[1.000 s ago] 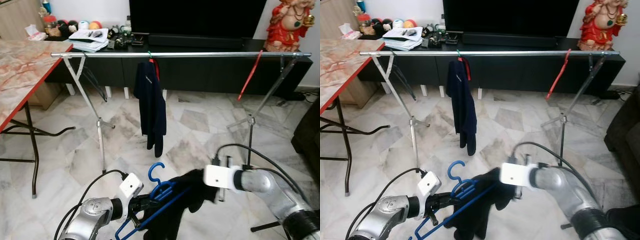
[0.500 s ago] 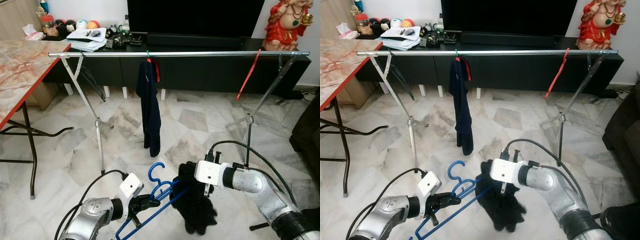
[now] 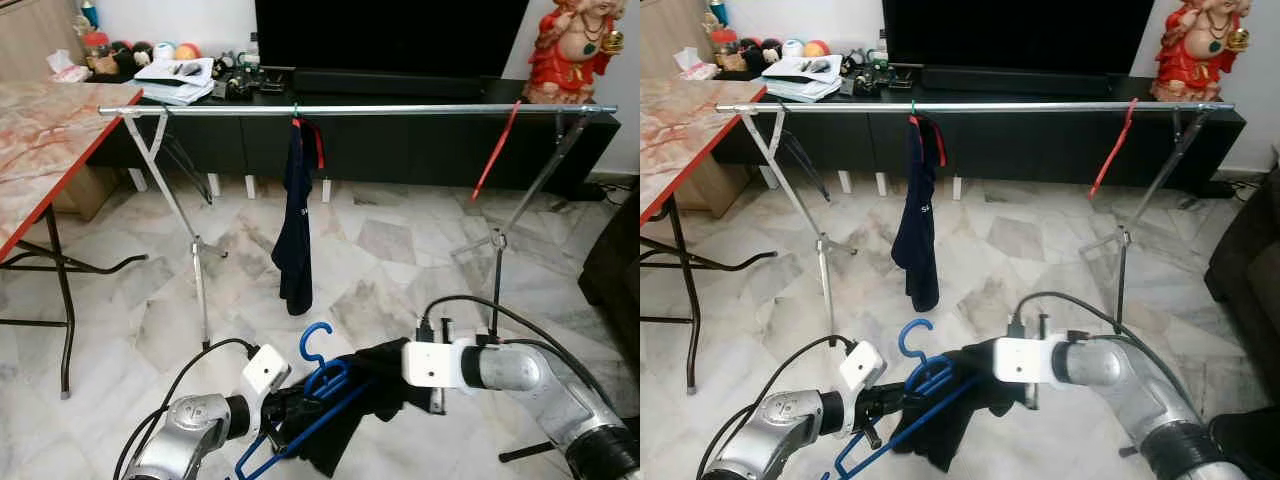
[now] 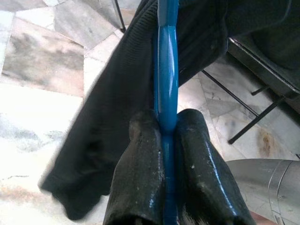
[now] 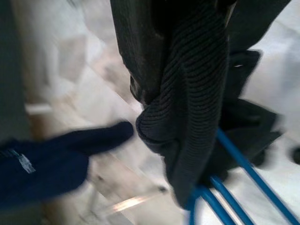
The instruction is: Hang hanger
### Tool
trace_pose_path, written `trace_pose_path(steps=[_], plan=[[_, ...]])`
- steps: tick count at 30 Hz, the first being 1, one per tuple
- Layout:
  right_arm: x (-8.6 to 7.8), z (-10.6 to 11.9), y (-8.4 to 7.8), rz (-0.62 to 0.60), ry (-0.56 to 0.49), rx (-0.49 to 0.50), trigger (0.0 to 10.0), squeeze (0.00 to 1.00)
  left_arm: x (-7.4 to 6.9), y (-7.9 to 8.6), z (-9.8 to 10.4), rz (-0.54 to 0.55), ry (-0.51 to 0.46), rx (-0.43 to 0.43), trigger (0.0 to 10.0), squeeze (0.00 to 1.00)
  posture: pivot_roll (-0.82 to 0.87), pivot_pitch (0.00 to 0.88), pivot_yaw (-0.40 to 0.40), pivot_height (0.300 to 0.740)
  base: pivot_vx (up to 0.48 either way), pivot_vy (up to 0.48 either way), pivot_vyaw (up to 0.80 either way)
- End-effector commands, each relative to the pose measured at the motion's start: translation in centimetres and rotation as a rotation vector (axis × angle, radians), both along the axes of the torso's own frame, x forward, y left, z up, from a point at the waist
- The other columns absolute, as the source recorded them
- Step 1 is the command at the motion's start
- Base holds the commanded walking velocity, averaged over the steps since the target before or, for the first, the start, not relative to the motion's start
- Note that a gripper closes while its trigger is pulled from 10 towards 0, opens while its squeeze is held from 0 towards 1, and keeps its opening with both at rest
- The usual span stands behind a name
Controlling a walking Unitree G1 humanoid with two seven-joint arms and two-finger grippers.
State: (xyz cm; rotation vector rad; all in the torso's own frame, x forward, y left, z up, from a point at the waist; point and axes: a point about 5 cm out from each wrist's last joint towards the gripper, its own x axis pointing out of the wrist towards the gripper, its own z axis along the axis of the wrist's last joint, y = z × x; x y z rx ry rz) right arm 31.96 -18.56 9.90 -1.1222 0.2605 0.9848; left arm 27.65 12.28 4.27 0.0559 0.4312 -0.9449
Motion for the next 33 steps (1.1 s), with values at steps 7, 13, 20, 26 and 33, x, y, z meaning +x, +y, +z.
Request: trace_pose_path(steps=[7,13,20,26,33], plan=[[-0.1,2.1,2.4,0.072,-0.036,0.166,10.0,0.0,0.2,0.4,0.2,0.026,-0.01,-0.012,10.0,0.0,-0.04,0.09,-0.02,0.74,0.0,0.0,0.0],[-1.3,2.7,3.9,0.149,0.078,0.352,10.0,0.0,0.2,0.4,0.2,0.029,-0.011,-0.018,10.0,0.0,-0.05,0.091,-0.021,0.74,0.0,0.0,0.0],[-3.0,2.2,4.0,0.215,0.253,0.381,10.0,0.0,0.3,0.2,0.3,0.034,-0.016,-0.026,10.0,0.0,-0.05,0.09,-0.022,0.74,0.0,0.0,0.0],[-2.4,1.1,2.9,0.132,0.218,0.261,10.0,0.0,0.4,0.2,0.3,0.04,-0.024,-0.027,10.0,0.0,-0.05,0.09,-0.021,0.74,0.0,0.0,0.0],[0.5,1.1,0.7,-0.083,0.014,0.111,10.0,0.0,0.5,0.2,0.4,0.045,-0.03,-0.026,10.0,0.0,-0.04,0.09,-0.022,0.74,0.0,0.0,0.0]])
